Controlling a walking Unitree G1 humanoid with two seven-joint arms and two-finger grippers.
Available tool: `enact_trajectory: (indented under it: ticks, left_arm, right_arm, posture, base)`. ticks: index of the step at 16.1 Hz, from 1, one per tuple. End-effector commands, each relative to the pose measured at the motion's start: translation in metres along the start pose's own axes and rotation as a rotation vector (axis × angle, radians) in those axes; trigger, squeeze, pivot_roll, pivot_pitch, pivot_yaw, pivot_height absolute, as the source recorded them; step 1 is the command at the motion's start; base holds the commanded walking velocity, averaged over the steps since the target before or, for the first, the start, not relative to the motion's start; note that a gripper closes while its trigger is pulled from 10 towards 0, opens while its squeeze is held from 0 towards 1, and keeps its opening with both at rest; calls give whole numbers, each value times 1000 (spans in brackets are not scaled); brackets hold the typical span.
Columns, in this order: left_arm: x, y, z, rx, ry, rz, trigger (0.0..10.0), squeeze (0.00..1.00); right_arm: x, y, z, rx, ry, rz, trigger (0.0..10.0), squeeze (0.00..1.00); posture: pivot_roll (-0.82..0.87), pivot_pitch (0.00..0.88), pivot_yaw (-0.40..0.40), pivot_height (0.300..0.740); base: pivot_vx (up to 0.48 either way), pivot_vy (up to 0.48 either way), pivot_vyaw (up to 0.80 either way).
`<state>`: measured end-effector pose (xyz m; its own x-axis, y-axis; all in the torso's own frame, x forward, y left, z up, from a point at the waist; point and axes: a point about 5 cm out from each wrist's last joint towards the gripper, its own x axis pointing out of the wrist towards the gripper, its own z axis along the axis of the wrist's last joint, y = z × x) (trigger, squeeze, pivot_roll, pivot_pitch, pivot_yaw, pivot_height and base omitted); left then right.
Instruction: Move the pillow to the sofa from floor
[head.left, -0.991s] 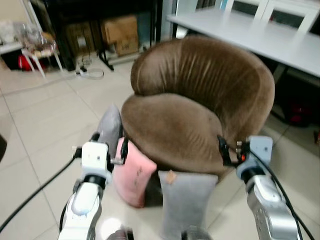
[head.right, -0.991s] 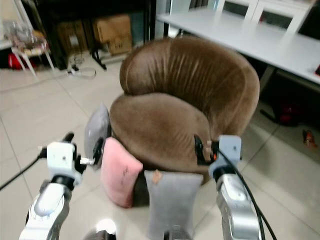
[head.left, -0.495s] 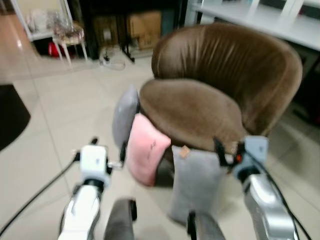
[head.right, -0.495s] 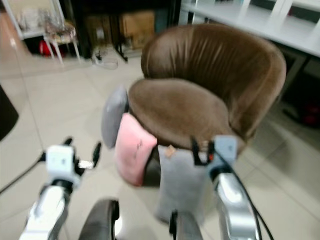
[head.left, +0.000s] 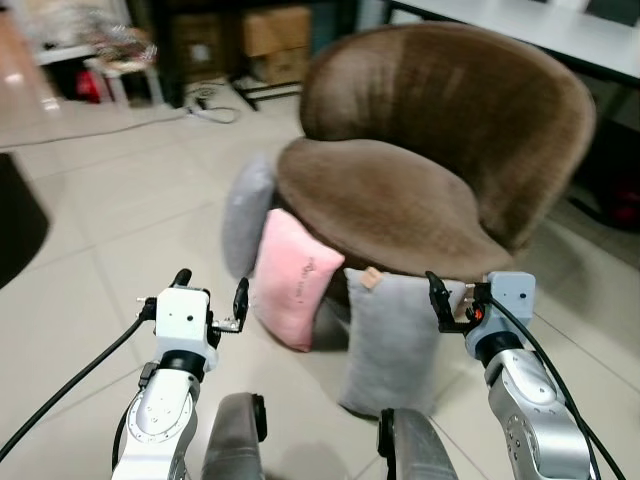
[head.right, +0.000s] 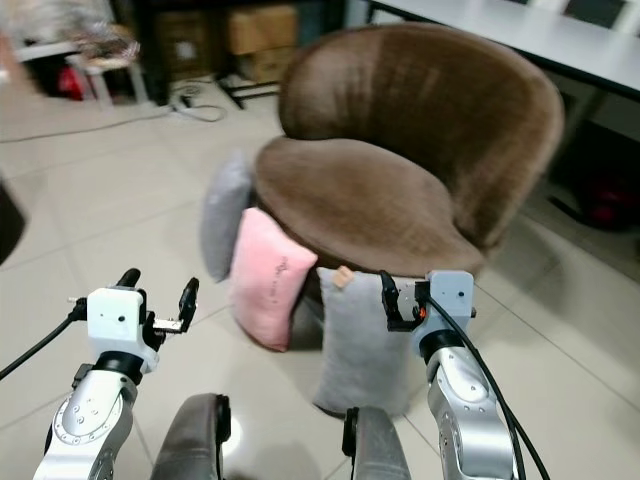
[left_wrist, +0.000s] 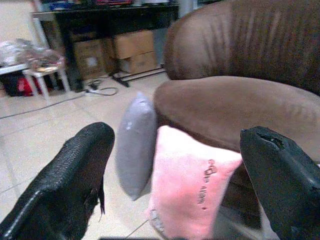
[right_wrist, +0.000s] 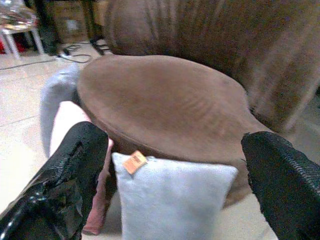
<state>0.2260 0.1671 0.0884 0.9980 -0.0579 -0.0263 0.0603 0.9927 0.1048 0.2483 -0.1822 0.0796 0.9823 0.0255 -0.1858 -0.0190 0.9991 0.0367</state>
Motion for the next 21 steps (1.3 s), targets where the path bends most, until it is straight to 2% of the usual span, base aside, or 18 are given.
enact_trajectory:
  ticks: [1, 5, 21]
  left_arm:
    - [2, -3, 5, 0, -20, -7, 10000, 0]
    - [3, 1, 5, -32, -28, 12, 10000, 0]
    - [3, 3, 3, -39, -17, -10, 10000, 0]
  right_arm:
    - [1, -4, 5, -3, -16, -10, 10000, 0]
    - [2, -6, 5, -4, -10, -46, 10000, 0]
    - [4, -6, 1, 5, 4, -66, 10000, 0]
  posture:
    - [-66, 0, -34, 623]
    - [-71, 0, -35, 623]
    - [-62, 0, -31, 623]
  base:
    - [0, 0, 0]
    - [193, 0, 0]
    - [440, 0, 0]
